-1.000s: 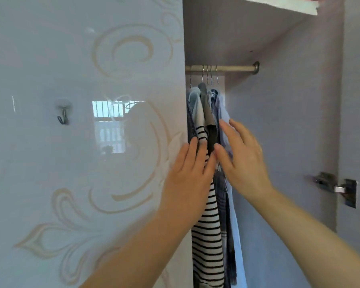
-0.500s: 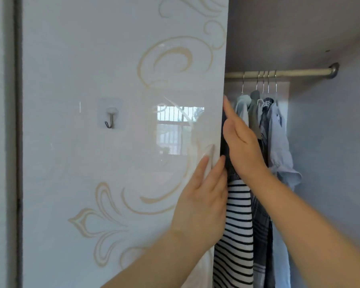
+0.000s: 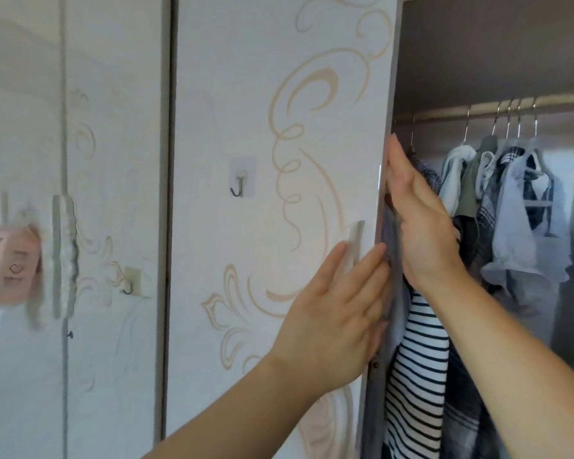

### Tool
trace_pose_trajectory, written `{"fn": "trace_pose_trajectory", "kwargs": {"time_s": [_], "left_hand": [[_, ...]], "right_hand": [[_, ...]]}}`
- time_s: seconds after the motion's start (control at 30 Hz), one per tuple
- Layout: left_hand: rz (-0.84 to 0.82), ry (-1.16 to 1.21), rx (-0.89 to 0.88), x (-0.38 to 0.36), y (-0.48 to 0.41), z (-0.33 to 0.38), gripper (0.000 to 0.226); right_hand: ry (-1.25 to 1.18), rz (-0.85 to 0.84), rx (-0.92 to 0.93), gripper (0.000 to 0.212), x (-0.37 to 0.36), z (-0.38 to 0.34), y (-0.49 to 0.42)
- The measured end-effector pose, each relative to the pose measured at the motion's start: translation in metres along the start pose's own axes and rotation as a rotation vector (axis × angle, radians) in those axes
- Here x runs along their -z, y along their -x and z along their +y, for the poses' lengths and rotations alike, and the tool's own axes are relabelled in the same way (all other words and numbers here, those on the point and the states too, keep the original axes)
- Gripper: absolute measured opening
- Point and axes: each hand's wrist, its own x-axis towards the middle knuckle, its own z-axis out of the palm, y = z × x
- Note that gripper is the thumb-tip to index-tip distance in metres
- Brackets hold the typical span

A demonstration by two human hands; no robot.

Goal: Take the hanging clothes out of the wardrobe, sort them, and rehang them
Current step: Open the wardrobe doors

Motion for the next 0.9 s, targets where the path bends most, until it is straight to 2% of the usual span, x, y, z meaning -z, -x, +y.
{"fn": "trace_pose_trajectory", "kwargs": {"time_s": [0.1, 0.23, 0.33, 0.6, 0.77, 0.9], "left_hand": [[-0.044, -0.041, -0.008, 0.025, 0.012, -0.012, 0.048], [-0.067, -0.056, -0.025, 0.052, 0.029, -0.027, 0.050], [-0.071, -0.062, -0.043, 0.072, 0.043, -0.043, 0.052], [-0.050, -0.100, -0.040, 0.127, 0.094, -0.094, 0.054], [-0.077, -0.148, -0.011, 0.160, 0.135, -0.132, 0.055], [-0.128, -0.203, 0.040, 0.181, 0.168, -0.161, 0.055]], "right_hand": [[-0.022, -0.007, 0.024, 0.046, -0.018, -0.015, 0.006], [-0.054, 0.001, 0.049, 0.052, -0.043, -0.033, 0.014], [-0.037, 0.001, 0.054, 0.049, -0.063, -0.047, 0.020], [0.033, -0.110, 0.086, 0.037, -0.129, -0.085, 0.027], [0.112, -0.193, 0.133, 0.041, -0.184, -0.093, 0.026], [0.213, -0.257, 0.193, 0.056, -0.235, -0.093, 0.025]]}}
